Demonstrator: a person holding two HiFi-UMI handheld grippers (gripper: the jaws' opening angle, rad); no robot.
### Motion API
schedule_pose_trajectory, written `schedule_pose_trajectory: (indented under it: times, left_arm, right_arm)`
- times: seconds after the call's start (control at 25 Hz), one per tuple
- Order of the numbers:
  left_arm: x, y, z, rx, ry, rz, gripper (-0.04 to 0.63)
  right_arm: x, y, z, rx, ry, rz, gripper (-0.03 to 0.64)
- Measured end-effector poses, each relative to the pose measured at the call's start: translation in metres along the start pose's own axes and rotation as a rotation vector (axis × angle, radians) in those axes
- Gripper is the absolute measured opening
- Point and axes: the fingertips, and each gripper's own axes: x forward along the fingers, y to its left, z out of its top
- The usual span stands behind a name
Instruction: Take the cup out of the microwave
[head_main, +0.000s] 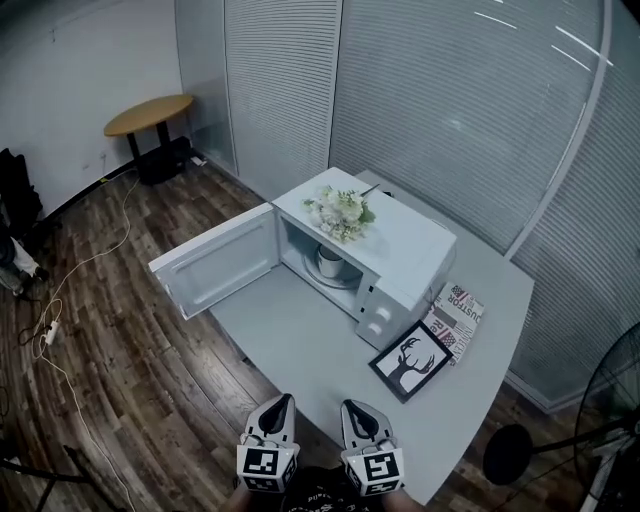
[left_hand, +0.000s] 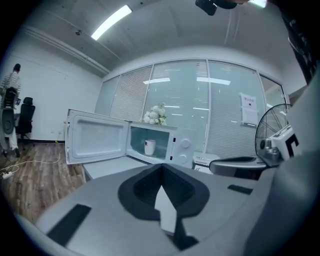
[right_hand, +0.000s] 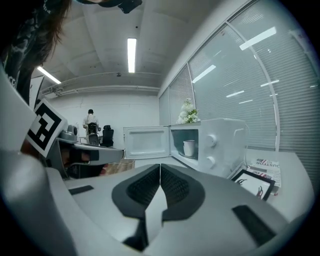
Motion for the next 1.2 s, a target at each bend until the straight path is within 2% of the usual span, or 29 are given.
schedule_pose_trajectory:
  times: [0.64,0.92,1.2]
  left_arm:
    - [0.072,0.102,0.025,0.031,0.018,-0.121,0.005]
    - [0.089,0.118,0.030,0.047,0.025,-0.166,0.005]
    - [0.099,0.124,0.023,0.030,0.056,-0.158,0.005]
  right_arm:
    - [0.111,0.007,0.018,0.033,0.014,-0.145,0.005]
    - [0.131,0.000,0.019,0.053,0.028,-0.216,0.006]
    - [0.143,-0.005,0.022,0.076,0.053,-0.203,0.006]
